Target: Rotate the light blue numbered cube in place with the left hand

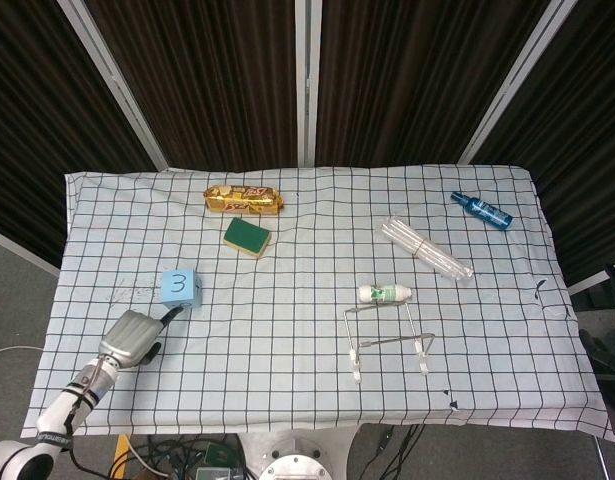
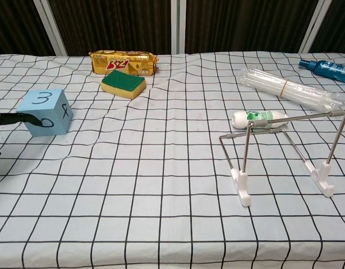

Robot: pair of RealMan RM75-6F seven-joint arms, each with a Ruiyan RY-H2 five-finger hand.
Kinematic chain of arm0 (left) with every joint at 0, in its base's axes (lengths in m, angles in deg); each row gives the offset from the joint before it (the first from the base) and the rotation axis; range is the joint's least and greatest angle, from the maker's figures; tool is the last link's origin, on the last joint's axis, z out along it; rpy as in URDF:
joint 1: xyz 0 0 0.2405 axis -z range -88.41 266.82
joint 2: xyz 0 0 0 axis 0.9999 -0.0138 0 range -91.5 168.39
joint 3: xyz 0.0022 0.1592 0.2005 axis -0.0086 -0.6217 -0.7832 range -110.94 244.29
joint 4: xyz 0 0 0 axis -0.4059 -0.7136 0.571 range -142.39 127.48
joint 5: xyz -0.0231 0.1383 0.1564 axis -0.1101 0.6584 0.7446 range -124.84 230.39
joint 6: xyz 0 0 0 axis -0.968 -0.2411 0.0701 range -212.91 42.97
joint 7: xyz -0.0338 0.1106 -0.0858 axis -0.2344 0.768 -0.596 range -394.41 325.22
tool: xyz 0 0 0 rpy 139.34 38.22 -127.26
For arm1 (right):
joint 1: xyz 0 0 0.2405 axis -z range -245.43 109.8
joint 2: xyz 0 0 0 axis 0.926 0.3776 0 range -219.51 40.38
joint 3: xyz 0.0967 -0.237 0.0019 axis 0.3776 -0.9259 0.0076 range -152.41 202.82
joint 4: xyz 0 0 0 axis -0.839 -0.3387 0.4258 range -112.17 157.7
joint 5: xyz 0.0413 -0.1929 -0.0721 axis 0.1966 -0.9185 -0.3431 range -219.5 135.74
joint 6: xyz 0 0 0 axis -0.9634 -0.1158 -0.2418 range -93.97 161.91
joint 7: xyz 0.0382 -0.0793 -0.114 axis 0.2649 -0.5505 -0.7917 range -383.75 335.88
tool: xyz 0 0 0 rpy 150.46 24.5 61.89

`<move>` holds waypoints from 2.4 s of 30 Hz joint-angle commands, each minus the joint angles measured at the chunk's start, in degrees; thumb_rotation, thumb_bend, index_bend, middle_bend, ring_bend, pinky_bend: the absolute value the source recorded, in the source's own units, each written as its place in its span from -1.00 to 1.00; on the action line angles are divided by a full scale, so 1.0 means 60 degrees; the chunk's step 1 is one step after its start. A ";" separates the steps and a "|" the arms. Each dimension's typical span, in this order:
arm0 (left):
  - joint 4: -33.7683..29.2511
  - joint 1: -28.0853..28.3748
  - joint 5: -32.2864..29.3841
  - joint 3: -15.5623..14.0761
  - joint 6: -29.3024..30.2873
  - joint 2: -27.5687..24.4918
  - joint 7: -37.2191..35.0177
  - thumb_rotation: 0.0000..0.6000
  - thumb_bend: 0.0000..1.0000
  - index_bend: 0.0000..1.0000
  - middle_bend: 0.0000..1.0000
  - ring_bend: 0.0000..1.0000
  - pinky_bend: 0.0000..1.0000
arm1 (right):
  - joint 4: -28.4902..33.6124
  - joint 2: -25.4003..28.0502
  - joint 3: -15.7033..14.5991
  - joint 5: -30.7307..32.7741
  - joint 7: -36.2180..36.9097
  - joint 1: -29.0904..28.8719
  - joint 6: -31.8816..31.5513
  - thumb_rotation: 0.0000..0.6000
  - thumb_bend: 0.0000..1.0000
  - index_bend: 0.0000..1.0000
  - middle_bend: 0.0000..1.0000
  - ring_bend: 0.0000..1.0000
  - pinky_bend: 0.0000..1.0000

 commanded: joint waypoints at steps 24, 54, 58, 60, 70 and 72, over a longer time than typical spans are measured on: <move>0.0469 0.0488 -0.1762 0.0224 -0.0212 -0.0141 0.0135 1.00 -0.04 -0.85 0.73 0.76 0.73 | 0.0117 -0.0067 -0.0020 0.0027 -0.0231 -0.0115 0.0129 1.00 -0.64 -1.00 -1.00 -1.00 -1.00; 0.1936 0.2060 -0.2489 0.0562 -0.1864 -0.0250 -0.0341 1.00 -0.03 -0.86 0.73 0.76 0.73 | 0.0291 -0.0021 -0.0024 0.0155 -0.0582 -0.0151 0.0136 1.00 -0.64 -1.00 -1.00 -1.00 -1.00; 0.2269 0.2274 -0.2504 0.0587 -0.2154 -0.0124 -0.0488 1.00 -0.03 -0.87 0.73 0.76 0.73 | 0.0319 -0.0004 -0.0021 0.0196 -0.0637 -0.0148 0.0133 1.00 -0.64 -1.00 -1.00 -1.00 -1.00; 0.2405 0.2361 -0.2495 0.0584 -0.2225 -0.0056 -0.0505 1.00 -0.03 -0.87 0.73 0.76 0.73 | 0.0325 0.0001 -0.0015 0.0224 -0.0650 -0.0143 0.0126 1.00 -0.64 -1.00 -1.00 -1.00 -1.00; 0.2811 0.2646 -0.3068 0.0513 -0.1796 0.0101 0.0103 1.00 -0.03 -0.87 0.72 0.75 0.73 | 0.0264 0.0001 0.0001 0.0308 -0.0609 -0.0122 0.0111 1.00 -0.63 -1.00 -1.00 -1.00 -1.00; 0.2686 0.2652 -0.3219 0.0516 -0.1571 0.0009 0.0282 1.00 -0.03 -0.87 0.72 0.75 0.73 | 0.0250 0.0002 0.0009 0.0321 -0.0588 -0.0124 0.0114 1.00 -0.64 -1.00 -1.00 -1.00 -1.00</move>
